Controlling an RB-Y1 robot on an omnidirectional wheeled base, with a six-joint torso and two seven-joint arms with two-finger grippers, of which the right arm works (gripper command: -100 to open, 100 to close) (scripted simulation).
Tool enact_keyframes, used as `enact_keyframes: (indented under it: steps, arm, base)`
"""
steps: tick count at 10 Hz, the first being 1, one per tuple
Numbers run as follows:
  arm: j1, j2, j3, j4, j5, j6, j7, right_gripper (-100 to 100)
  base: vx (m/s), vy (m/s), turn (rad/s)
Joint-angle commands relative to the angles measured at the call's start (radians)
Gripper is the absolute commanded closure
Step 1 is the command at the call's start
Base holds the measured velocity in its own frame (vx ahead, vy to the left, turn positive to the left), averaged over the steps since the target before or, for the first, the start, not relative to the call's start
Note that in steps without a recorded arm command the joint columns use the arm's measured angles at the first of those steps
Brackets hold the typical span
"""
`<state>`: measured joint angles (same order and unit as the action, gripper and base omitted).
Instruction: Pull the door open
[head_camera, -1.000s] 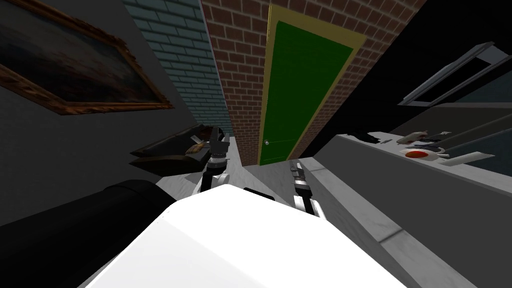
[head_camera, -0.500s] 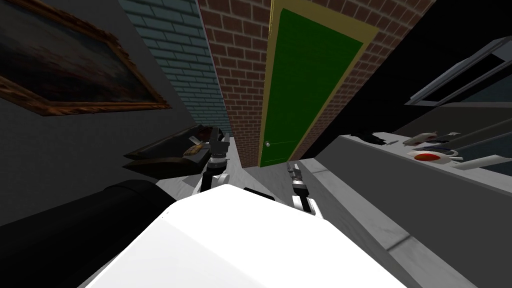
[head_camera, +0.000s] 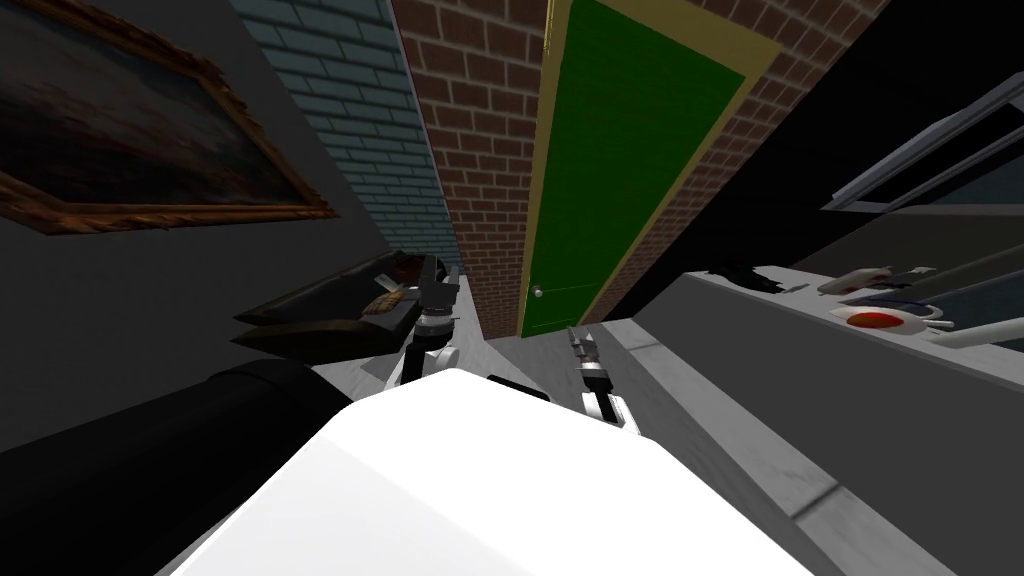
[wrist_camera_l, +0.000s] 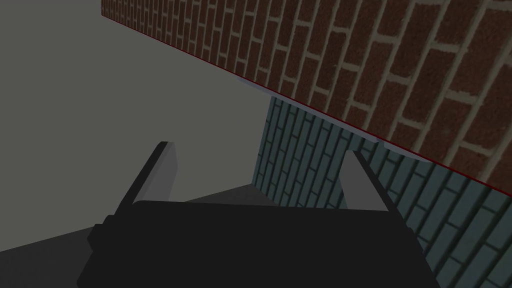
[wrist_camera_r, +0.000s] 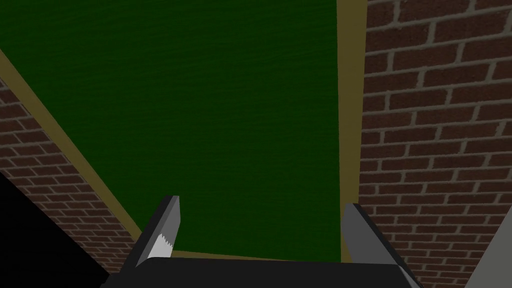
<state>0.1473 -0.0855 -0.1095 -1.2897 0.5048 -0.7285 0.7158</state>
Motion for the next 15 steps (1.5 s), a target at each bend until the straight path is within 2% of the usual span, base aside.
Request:
enact_keyframes:
  steps: [1,7,15]
  arm:
    - [-0.019,0.001,-0.004,0.043,0.019,-0.015,0.025,-100]
    - [-0.078,0.006,-0.018,0.192,0.085,-0.072,0.106,-100]
    - [-0.145,0.018,-0.035,0.360,0.159,-0.136,0.199,-100]
  base:
    - [0.093,0.047,-0.005]
    - [0.101,0.043,-0.005]
    - [0.098,0.034,-0.005]
